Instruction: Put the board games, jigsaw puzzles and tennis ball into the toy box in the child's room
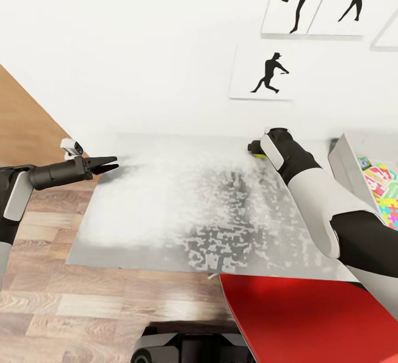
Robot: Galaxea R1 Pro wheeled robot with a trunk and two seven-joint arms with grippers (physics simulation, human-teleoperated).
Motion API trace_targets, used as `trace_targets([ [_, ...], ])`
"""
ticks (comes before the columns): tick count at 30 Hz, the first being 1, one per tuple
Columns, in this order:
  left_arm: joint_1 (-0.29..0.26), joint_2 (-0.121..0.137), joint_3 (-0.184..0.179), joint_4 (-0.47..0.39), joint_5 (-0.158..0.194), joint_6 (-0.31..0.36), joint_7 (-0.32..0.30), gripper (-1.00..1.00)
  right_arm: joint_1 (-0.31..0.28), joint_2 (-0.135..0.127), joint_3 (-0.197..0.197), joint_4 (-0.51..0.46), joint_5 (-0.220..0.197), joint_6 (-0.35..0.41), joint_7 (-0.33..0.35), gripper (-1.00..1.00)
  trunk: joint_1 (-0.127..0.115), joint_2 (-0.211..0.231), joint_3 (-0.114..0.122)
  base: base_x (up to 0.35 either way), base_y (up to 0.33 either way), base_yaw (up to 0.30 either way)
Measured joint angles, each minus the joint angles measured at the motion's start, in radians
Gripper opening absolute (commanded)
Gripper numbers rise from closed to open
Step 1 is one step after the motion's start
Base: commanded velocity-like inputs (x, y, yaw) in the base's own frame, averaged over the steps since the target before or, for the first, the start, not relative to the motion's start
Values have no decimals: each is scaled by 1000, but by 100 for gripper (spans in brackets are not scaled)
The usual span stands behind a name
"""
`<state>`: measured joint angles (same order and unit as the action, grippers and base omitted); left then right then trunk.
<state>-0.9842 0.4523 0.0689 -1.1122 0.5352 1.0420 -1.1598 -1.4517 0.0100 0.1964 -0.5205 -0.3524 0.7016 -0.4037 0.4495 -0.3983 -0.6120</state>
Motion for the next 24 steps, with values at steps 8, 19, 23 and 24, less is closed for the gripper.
trace_targets([
  [8,0,-1,0,0,0,0,0,100,-3,0,-2,0,-1,5,0,100,0,0,-13,0,0,0],
  [19,0,-2,-2,-2,0,0,0,100,-31,1,-2,1,-3,8,0,100,0,0,-30,0,0,0],
  [23,0,-2,-2,-2,0,0,0,100,-32,0,-2,1,-4,8,0,100,0,0,-36,0,0,0],
  [24,0,-2,-2,-2,0,0,0,100,-32,0,-2,1,-4,7,0,100,0,0,-38,0,0,0],
])
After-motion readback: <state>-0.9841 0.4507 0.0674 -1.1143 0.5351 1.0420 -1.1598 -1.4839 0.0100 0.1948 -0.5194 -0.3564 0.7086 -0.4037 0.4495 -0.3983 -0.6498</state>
